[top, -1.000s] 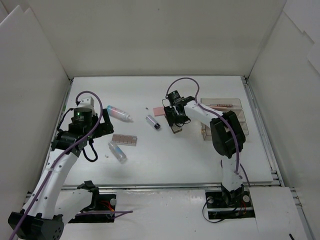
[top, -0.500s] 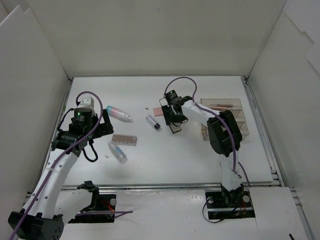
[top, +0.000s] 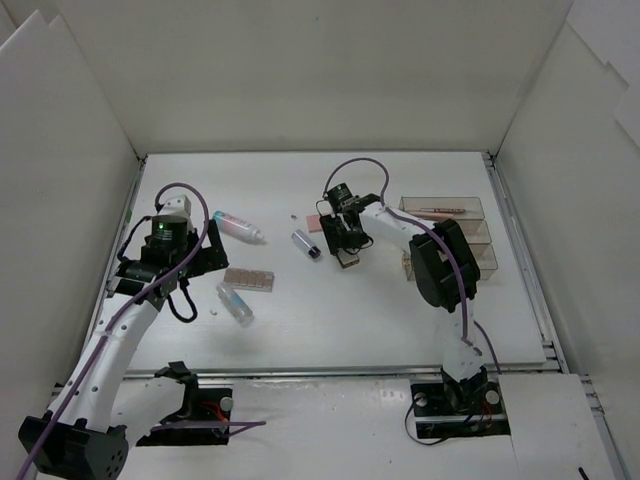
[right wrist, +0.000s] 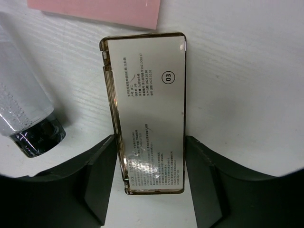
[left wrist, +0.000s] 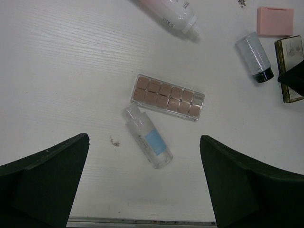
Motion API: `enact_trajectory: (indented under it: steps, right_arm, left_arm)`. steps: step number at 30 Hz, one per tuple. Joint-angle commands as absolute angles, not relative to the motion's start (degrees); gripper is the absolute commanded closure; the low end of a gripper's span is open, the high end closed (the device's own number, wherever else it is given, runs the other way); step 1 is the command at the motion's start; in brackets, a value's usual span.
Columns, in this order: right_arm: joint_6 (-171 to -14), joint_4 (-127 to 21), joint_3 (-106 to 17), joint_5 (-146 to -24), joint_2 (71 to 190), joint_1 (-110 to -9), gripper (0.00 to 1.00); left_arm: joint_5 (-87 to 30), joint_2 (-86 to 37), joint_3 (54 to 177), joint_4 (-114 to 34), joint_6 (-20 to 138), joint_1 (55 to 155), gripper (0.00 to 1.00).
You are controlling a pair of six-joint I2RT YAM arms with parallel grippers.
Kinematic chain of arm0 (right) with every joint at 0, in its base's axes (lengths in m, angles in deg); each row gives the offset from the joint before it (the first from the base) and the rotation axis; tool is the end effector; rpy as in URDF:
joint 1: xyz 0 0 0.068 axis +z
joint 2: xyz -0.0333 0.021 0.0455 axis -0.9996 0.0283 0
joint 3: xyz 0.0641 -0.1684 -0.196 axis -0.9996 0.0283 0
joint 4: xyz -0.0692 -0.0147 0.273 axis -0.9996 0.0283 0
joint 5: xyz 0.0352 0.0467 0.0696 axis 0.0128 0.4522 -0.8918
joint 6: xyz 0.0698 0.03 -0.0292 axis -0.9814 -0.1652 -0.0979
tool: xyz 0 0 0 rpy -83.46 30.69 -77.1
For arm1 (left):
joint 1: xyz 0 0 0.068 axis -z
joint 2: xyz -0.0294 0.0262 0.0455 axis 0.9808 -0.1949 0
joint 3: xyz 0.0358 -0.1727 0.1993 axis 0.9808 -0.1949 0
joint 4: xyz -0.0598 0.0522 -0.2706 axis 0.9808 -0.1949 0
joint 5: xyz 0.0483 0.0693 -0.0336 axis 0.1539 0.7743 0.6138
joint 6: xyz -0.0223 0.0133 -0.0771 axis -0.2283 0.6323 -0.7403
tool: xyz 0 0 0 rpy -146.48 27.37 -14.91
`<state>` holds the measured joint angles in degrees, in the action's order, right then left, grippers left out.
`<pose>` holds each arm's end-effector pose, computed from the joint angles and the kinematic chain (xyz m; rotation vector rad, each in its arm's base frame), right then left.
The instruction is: Organize the makeup
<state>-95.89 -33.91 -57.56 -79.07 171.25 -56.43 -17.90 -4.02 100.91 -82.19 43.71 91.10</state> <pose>0.4222 0.2655 0.1228 -0.4836 2.4795 0.3384 0.2455 -0.0506 0.3076 -0.3133 2.2219 -0.3303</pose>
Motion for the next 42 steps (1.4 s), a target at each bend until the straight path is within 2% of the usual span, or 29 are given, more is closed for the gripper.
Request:
enact_trajectory:
  steps: [1, 3, 4, 7, 8, 21, 28, 34, 42]
  right_arm:
    - [-95.60, -32.13, -56.72, -81.11, 172.09, -56.12, 0.47]
    - [-95.25, -31.78, -56.46, -80.41, 171.74, -56.21, 0.60]
    - [-95.16, -31.78, -56.11, -80.32, 171.30, -56.21, 0.74]
    - [-95.33, -31.86, -55.49, -79.35, 168.49, -57.26, 0.94]
    - [-95.25, -31.78, -55.40, -78.83, 166.65, -57.26, 0.97]
    - [-104.38, -32.48, -46.63, -68.99, 140.11, -66.04, 0.98]
    - [-122.28, -34.41, -37.57, -62.75, 129.74, -76.84, 0.94]
    - [-136.10, -35.90, -34.22, -59.76, 128.49, -83.18, 0.90]
    - [-148.40, -35.91, -36.85, -56.06, 133.14, -86.53, 0.85]
  left_arm:
    - [-17.32, -3.58, 101.53, -79.57, 44.19, 91.24, 0.03]
    - [-17.32, -3.66, 101.53, -79.57, 44.11, 91.24, 0.03]
    - [-17.41, -3.66, 101.71, -79.57, 44.19, 91.24, 0.03]
    - [-17.32, -3.75, 101.97, -79.40, 44.10, 91.24, 0.03]
    - [-17.32, -4.01, 102.15, -79.40, 44.19, 91.24, 0.03]
    - [-18.73, -6.56, 104.08, -77.38, 44.63, 91.77, 0.03]
    - [-18.99, -7.71, 104.78, -76.76, 44.72, 92.91, 0.03]
    - [-18.82, -7.62, 104.52, -76.94, 44.54, 92.91, 0.03]
    - [-18.29, -6.83, 103.38, -77.11, 44.19, 92.91, 0.03]
